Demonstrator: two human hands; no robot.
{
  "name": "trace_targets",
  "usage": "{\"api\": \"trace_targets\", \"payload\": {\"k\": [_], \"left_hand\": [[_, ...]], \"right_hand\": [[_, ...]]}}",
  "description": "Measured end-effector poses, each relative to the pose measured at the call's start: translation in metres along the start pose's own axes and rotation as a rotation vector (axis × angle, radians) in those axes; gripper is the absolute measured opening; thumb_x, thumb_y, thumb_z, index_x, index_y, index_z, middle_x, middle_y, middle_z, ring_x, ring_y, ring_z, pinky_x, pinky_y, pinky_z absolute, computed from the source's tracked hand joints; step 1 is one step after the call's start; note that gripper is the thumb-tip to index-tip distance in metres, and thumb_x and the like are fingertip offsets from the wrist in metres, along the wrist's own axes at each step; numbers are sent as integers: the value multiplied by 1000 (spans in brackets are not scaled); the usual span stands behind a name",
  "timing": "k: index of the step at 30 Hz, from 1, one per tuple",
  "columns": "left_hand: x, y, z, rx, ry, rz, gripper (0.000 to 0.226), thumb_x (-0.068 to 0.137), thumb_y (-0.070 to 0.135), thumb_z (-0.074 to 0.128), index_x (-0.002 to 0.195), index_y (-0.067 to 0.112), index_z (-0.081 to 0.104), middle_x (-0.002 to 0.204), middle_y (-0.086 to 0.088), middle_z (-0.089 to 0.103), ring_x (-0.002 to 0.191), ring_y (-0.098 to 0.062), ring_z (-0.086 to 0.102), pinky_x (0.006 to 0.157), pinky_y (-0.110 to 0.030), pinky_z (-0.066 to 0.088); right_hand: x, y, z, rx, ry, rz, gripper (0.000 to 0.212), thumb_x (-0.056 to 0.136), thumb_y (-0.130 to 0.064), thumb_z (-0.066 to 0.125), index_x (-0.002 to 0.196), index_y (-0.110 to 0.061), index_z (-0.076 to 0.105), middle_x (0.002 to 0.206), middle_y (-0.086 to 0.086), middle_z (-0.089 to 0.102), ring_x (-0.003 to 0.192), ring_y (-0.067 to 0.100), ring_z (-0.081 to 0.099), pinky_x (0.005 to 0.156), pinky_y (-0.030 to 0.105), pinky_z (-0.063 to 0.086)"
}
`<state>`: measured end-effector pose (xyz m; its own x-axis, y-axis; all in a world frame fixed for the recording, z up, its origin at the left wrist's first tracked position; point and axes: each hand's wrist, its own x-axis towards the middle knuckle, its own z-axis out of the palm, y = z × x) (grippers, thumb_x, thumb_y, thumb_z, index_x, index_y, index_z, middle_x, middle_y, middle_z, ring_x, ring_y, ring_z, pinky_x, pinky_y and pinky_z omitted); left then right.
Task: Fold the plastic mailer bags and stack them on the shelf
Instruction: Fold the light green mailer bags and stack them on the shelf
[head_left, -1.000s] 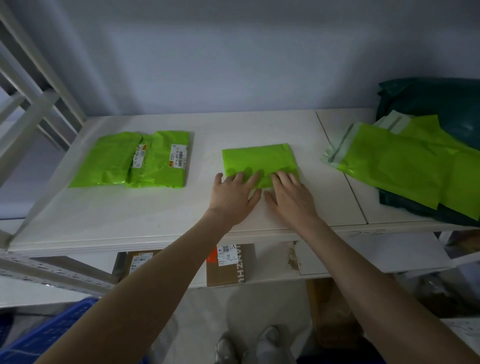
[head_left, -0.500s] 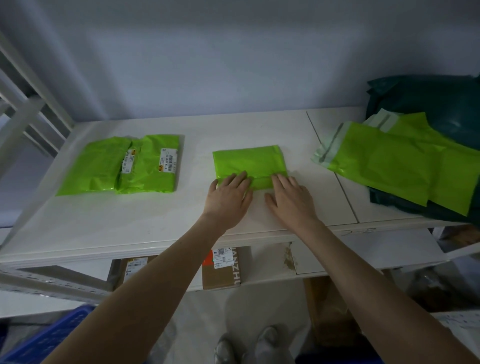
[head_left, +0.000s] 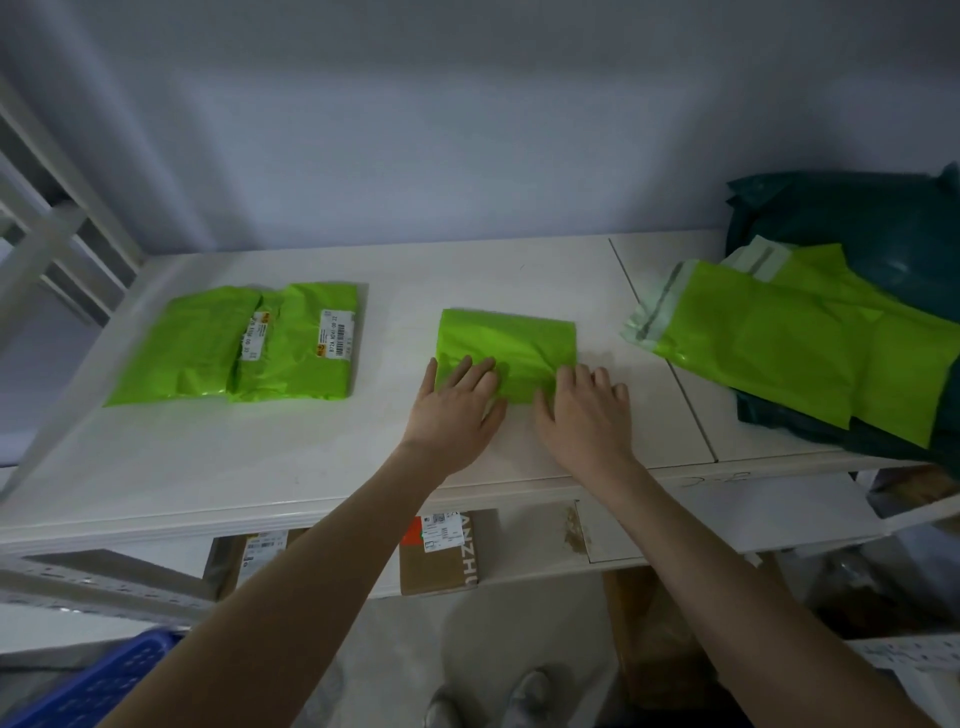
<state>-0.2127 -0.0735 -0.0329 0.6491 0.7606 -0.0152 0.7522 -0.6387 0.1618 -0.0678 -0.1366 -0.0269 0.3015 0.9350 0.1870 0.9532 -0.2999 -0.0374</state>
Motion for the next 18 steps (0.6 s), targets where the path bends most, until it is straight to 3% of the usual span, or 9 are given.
{"api": "trace_targets", "payload": {"k": [3,7,10,12,15,18], "left_hand": [[-2,-7,-2,0,23,20,44,100,42,25,135,17,38,153,8,27,145,-15,13,117,-43,-3],[-1,-11,-4,-6,93,-34,45,98,48,30,125,16,46,136,4,46,131,-17,40,113,-40,13],[3,-12,-6,-8,112,-71,43,97,47,33,122,14,44,126,2,48,122,-19,46,112,-38,15],[4,-15,-5,-59,113,-88,38,98,40,36,125,14,42,131,2,46,128,-18,42,115,-41,8],[6,-24,-3,-91,101,-88,36,98,19,39,134,18,37,145,5,39,144,-12,17,116,-46,-2],[7,-30,-6,-116,165,-186,51,94,17,45,142,22,28,150,8,30,144,-14,16,115,-42,11]], "right_hand": [[7,7,-7,64,6,41,33,89,-33,44,91,-3,58,87,17,64,87,33,57,71,39,40],[21,13,-13,129,25,21,34,92,-31,46,114,-6,53,112,14,53,107,31,47,84,41,37],[34,10,-13,182,-54,-46,42,94,-30,43,129,-9,45,125,12,50,116,30,45,92,40,36],[40,7,-10,207,-139,-69,48,95,-31,41,138,-10,36,133,12,48,121,30,43,97,41,36],[47,1,-9,197,-236,-35,52,93,-33,44,138,-11,33,129,14,49,120,31,44,94,42,37],[56,-5,-6,243,-316,54,49,88,-33,52,127,-6,41,123,15,50,118,33,45,92,42,39]]}}
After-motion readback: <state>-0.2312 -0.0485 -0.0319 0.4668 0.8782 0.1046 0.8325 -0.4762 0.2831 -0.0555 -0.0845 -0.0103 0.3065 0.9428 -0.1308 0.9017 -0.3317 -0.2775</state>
